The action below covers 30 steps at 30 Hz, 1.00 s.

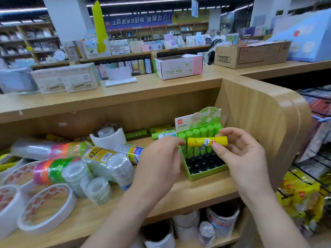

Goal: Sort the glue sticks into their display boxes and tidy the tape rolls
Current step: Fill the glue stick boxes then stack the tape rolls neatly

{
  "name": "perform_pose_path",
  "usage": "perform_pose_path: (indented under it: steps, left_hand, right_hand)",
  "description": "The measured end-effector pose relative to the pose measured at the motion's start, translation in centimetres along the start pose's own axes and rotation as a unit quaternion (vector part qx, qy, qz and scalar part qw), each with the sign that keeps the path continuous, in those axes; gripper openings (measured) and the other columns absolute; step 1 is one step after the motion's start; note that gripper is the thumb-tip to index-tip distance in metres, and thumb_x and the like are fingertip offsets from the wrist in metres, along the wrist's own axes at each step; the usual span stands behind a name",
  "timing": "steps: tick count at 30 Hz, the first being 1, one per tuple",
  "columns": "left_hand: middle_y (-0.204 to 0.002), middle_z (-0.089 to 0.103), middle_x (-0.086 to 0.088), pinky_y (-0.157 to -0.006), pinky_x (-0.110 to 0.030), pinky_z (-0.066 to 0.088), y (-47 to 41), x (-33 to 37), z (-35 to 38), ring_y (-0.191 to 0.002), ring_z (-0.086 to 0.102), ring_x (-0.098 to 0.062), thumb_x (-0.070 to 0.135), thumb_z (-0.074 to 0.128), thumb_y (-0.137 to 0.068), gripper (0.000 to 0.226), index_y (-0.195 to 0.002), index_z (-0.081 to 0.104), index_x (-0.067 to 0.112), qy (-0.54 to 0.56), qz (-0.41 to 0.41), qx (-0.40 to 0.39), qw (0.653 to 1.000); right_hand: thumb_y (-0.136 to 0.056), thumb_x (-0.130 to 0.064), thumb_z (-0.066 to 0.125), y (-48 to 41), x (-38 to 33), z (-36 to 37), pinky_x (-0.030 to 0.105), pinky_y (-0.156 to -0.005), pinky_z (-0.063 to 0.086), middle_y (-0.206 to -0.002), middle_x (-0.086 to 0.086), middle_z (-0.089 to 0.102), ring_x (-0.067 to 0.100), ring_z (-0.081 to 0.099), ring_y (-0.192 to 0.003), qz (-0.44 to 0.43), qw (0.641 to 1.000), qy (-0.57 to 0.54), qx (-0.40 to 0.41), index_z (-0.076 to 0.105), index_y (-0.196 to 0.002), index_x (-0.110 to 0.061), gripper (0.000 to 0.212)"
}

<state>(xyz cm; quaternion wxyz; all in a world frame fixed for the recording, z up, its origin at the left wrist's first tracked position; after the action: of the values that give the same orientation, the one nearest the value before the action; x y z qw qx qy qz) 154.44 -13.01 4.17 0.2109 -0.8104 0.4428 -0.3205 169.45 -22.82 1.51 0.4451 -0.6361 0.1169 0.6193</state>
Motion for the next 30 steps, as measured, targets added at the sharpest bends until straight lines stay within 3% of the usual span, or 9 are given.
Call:
perform_pose_path:
  steps: [2, 5, 7, 9, 13, 20, 23, 27, 30]
  left_hand:
    - [-0.099, 0.07, 0.004, -0.078, -0.037, 0.052, -3.5, -0.9, -2.0, -0.092, 0.063, -0.024, 0.014, 0.046, -0.084, 0.031, -0.099, 0.069, 0.028, -0.104, -0.023, -0.049, 0.993]
    - [-0.108, 0.068, 0.003, -0.083, -0.037, 0.052, -9.2, -3.3, -1.8, -0.1, 0.062, -0.025, 0.017, 0.05, -0.087, 0.03, -0.106, 0.068, 0.032, -0.23, -0.063, -0.256, 0.937]
    - [-0.113, 0.067, 0.001, -0.082, -0.032, 0.051, -11.0, -4.9, 0.3, -0.101, 0.06, -0.023, 0.023, 0.057, -0.089, 0.03, -0.117, 0.065, 0.031, -0.25, -0.039, -0.383, 0.889]
    - [-0.109, 0.066, 0.003, -0.075, -0.026, 0.045, -11.5, -6.0, 2.4, -0.097, 0.06, -0.02, 0.034, 0.064, -0.087, 0.03, -0.117, 0.065, 0.03, -0.232, -0.032, -0.434, 0.87]
    - [-0.105, 0.064, 0.003, -0.074, -0.026, 0.045, -11.8, -6.0, 4.4, -0.09, 0.058, -0.02, 0.039, 0.066, -0.086, 0.032, -0.114, 0.061, 0.024, -0.216, -0.01, -0.434, 0.875]
    - [-0.12, 0.061, -0.002, -0.086, -0.031, 0.05, -11.2, -5.5, 5.5, -0.103, 0.06, -0.024, 0.035, 0.064, -0.088, 0.039, -0.124, 0.054, 0.023, -0.267, 0.023, -0.479, 0.836]
    - [-0.119, 0.062, -0.006, -0.083, -0.031, 0.048, -11.3, -6.0, 5.1, -0.101, 0.06, -0.027, 0.036, 0.055, -0.093, 0.039, -0.127, 0.052, 0.02, -0.322, 0.029, -0.486, 0.812]
    - [-0.114, 0.062, -0.011, -0.077, -0.032, 0.044, -10.9, -6.7, 2.1, -0.099, 0.06, -0.03, 0.031, 0.047, -0.098, 0.028, -0.115, 0.053, 0.009, -0.346, 0.044, -0.419, 0.839]
    - [-0.11, 0.06, -0.011, -0.074, -0.035, 0.042, -9.8, -6.3, -1.0, -0.098, 0.056, -0.031, 0.023, 0.045, -0.098, 0.015, -0.108, 0.049, 0.012, -0.334, 0.063, -0.344, 0.875]
  right_hand:
    - [-0.079, 0.004, 0.072, 0.0, 0.4, 0.0, 0.016, -0.076, 0.053, -0.095, 0.002, 0.07, 0.008, 0.068, -0.088, 0.002, 1.0, -0.012, 0.014, 0.064, -0.1, -0.015, 0.03]
    - [-0.082, 0.0, 0.07, 0.2, 1.6, 0.4, 0.018, -0.081, 0.052, -0.097, -0.002, 0.07, 0.009, 0.067, -0.092, 0.007, 1.0, 0.009, 0.014, 0.064, -0.101, -0.026, 0.032]
    - [-0.085, -0.004, 0.069, 0.4, 2.4, 0.9, 0.019, -0.083, 0.051, -0.097, -0.005, 0.07, 0.01, 0.066, -0.095, 0.004, 0.999, 0.033, 0.011, 0.063, -0.104, -0.029, 0.033]
    - [-0.086, -0.007, 0.069, 0.8, 3.0, 1.3, 0.019, -0.079, 0.052, -0.094, -0.008, 0.069, 0.011, 0.066, -0.092, 0.004, 0.999, 0.046, 0.011, 0.063, -0.105, -0.031, 0.031]
    - [-0.086, -0.013, 0.069, 1.2, 3.4, 1.6, 0.024, -0.068, 0.055, -0.091, -0.011, 0.068, 0.013, 0.065, -0.08, 0.002, 0.998, 0.062, 0.02, 0.063, -0.104, -0.035, 0.029]
    - [-0.086, -0.012, 0.069, 1.5, 2.8, 1.8, 0.018, -0.068, 0.054, -0.091, -0.014, 0.067, 0.01, 0.065, -0.08, -0.006, 0.997, 0.062, 0.041, 0.062, -0.105, -0.035, 0.03]
    - [-0.086, -0.012, 0.069, 1.6, 2.7, 1.8, 0.015, -0.069, 0.052, -0.092, -0.018, 0.067, 0.006, 0.065, -0.082, -0.009, 0.997, 0.055, 0.048, 0.062, -0.106, -0.033, 0.029]
    - [-0.088, -0.012, 0.066, 1.6, 2.5, 2.0, 0.014, -0.07, 0.051, -0.092, -0.018, 0.068, 0.003, 0.067, -0.083, -0.026, 0.997, 0.039, 0.056, 0.062, -0.108, -0.031, 0.027]
    - [-0.094, -0.012, 0.058, 1.6, 2.2, 2.3, 0.026, -0.058, 0.046, -0.072, -0.004, 0.063, 0.013, 0.058, -0.063, -0.024, 0.997, 0.006, 0.07, 0.062, -0.107, -0.034, 0.026]
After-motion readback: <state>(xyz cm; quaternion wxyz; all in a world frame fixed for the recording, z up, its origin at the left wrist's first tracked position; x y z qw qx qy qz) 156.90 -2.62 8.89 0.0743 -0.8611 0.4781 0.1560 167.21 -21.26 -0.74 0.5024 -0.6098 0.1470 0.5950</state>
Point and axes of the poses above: each hand's wrist, its own y-axis away from the middle knuckle, its own z-axis out of the palm, x = y × z, the point moved 1 cm from there along -y, towards the middle knuckle
